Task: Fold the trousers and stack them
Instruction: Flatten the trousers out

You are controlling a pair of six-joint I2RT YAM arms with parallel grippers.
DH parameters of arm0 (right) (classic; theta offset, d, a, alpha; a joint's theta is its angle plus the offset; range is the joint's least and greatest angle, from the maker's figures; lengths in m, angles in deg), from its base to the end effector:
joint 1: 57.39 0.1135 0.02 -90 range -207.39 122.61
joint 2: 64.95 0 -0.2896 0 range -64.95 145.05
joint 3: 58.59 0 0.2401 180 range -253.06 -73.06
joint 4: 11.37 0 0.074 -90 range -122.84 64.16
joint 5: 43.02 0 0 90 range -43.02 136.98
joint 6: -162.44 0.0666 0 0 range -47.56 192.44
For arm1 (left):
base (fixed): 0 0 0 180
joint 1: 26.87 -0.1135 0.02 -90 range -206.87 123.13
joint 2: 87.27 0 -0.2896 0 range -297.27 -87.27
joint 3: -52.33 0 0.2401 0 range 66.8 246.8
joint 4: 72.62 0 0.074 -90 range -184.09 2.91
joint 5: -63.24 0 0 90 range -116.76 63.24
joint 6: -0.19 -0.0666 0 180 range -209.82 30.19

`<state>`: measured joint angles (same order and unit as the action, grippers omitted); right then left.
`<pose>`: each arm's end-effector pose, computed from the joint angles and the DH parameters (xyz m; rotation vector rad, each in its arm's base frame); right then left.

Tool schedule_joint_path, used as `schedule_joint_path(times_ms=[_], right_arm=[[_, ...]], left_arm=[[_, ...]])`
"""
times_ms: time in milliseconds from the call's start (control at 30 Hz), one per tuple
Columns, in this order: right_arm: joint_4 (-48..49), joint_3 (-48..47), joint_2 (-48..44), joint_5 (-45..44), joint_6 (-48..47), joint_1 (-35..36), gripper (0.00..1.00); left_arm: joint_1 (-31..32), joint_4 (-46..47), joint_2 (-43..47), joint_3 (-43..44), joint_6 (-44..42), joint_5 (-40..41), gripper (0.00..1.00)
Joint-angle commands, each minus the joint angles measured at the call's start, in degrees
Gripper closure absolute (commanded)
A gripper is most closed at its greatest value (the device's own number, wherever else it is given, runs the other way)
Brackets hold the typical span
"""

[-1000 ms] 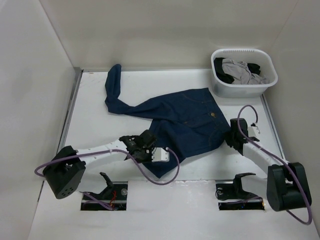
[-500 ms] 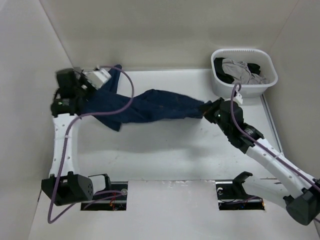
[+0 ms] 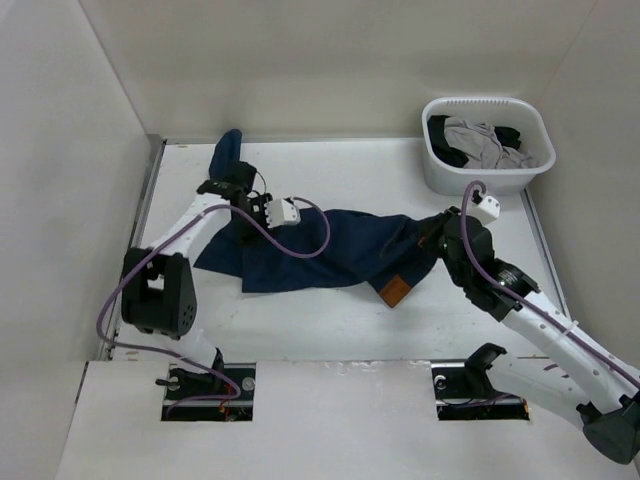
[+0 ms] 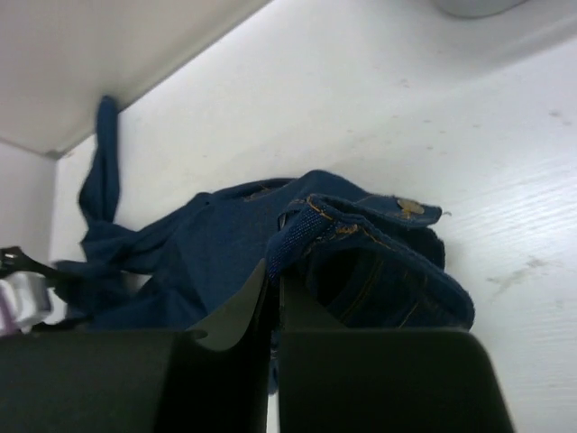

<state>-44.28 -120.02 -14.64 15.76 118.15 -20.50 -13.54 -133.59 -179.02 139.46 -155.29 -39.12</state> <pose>0.1745 0.0878 0.3340 0.5006 1.8524 0.4469 0.3136 -0.0889 0.2570 1.7408 2.0206 -0.0058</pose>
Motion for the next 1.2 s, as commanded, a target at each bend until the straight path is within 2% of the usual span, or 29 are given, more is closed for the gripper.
schedule_joint_path(times_ms=[0, 67, 133, 167, 200, 333, 367, 533, 667, 767, 867, 900, 933, 1000, 1133, 1167], right_arm=[[-0.4, -0.8, -4.9, -2.5, -1.8, -3.1, 1.00], [-1.5, -1.1, -6.6, -1.9, -2.6, -5.8, 1.00], [-2.1, -1.4, -7.4, -1.5, -3.6, -7.7, 1.00], [-2.2, -1.4, -7.8, -1.0, -4.0, -8.6, 1.00], [-1.7, -0.9, -8.3, -0.4, -5.3, -10.3, 1.00], [-1.0, 0.0, -8.2, 0.1, -5.5, -11.4, 1.00], [-0.6, 0.0, -7.6, 0.8, -6.0, -11.8, 1.00], [0.3, -1.0, -5.5, 1.6, -8.0, -11.6, 1.00], [1.3, -0.4, -5.6, 1.3, -8.1, -11.8, 1.00], [1.6, 0.6, -6.2, 1.3, -7.6, -12.1, 1.00], [1.1, 0.8, -6.4, 1.1, -7.0, -12.1, 1.00], [1.1, 0.8, -6.4, 1.1, -6.9, -12.1, 1.00], [1.6, 0.8, -6.4, 1.1, -6.8, -12.1, 1.00], [2.1, 0.7, -5.5, 1.8, -7.0, -13.6, 0.99], [4.6, -2.4, 0.1, 7.8, -10.6, -18.5, 1.00], [6.6, -7.2, 5.0, 13.1, -13.6, -21.4, 1.00]], left_arm=[[-4.4, 3.0, 3.1, 1.5, 8.2, 0.6, 0.35], [-9.4, 4.0, 5.7, 1.6, 8.4, -1.7, 0.29], [-14.3, 3.7, 7.4, 1.7, 8.3, -2.8, 0.27], [-17.6, 3.1, 8.2, 1.3, 8.1, -2.9, 0.26], [-23.8, 2.6, 8.3, -0.1, 8.8, -2.1, 0.26], [-30.6, 4.0, 4.3, -1.4, 14.0, -1.4, 0.27], [-32.9, 5.3, -0.1, -0.7, 20.0, -0.8, 0.30], [-34.3, 8.7, -9.4, 2.9, 35.3, -1.0, 0.34], [-34.1, 12.3, -13.2, 3.6, 39.4, 0.5, 0.34], [-33.1, 11.6, -16.4, 4.9, 40.6, 1.6, 0.34], [-32.0, 10.6, -19.4, 5.0, 40.8, 5.8, 0.44], [-32.0, 10.0, -20.0, 4.5, 40.9, 5.9, 0.56], [-31.9, 8.7, -20.3, 3.7, 40.5, 5.4, 0.84], [-32.0, 7.6, -20.0, 2.5, 39.3, 4.5, 0.99], [-31.9, 6.6, -15.9, 3.9, 35.5, 4.6, 1.00], [-32.5, 5.8, -14.5, 6.3, 32.8, 6.8, 1.00]])
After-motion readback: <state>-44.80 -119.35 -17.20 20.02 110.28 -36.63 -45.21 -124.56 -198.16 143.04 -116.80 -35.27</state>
